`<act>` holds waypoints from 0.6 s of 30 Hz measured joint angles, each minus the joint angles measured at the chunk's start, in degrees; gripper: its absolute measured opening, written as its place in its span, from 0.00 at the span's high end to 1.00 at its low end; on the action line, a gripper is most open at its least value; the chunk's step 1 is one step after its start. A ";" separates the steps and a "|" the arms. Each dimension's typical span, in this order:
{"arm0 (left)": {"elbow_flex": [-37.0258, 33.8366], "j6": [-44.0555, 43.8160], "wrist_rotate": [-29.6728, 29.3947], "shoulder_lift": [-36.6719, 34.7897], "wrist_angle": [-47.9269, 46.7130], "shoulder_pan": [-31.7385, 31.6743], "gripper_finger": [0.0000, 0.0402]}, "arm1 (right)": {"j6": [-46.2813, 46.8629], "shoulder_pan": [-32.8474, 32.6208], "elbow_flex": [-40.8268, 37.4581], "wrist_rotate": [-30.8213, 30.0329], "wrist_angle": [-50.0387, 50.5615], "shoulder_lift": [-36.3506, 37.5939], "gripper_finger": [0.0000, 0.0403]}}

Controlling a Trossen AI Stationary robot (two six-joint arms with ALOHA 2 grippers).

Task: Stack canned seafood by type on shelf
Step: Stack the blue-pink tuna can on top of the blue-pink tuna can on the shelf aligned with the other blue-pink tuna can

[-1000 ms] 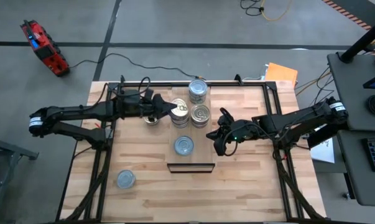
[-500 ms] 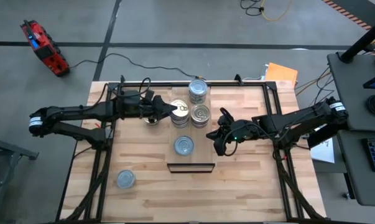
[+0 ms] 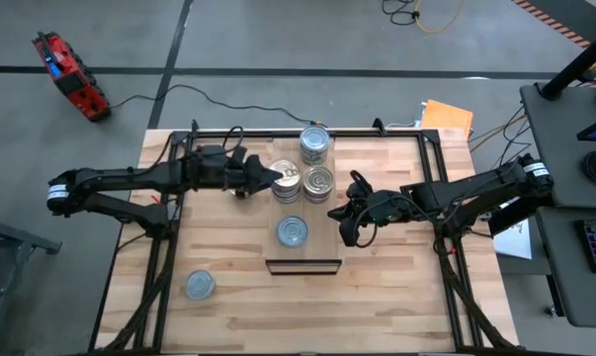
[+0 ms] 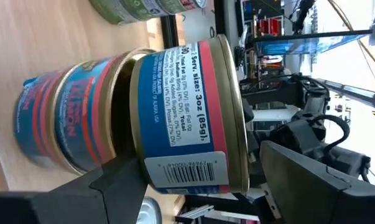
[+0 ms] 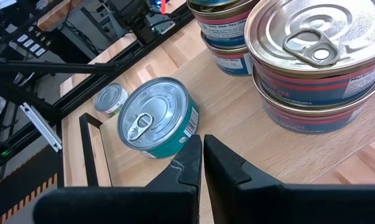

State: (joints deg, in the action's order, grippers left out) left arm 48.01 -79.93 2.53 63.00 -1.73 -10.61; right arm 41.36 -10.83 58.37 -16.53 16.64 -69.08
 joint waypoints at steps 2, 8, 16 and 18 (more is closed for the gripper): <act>0.00 0.08 0.07 -0.04 -0.82 0.07 0.29 | 0.00 0.00 0.00 0.00 0.00 0.00 0.98; 0.00 -0.18 2.30 -0.18 -0.95 0.07 0.29 | 0.00 0.00 0.00 0.00 0.08 0.00 0.98; 0.64 0.93 0.62 -0.13 -0.95 0.04 0.29 | -0.02 0.00 0.00 0.00 0.13 -0.02 0.98; 1.01 0.86 -0.55 -0.13 -0.91 0.02 0.29 | -0.29 0.00 0.00 -0.02 0.11 0.00 0.98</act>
State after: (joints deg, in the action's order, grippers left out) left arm 49.02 -79.07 1.99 62.87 -2.64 -10.59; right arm 41.08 -10.83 58.37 -16.55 16.75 -69.08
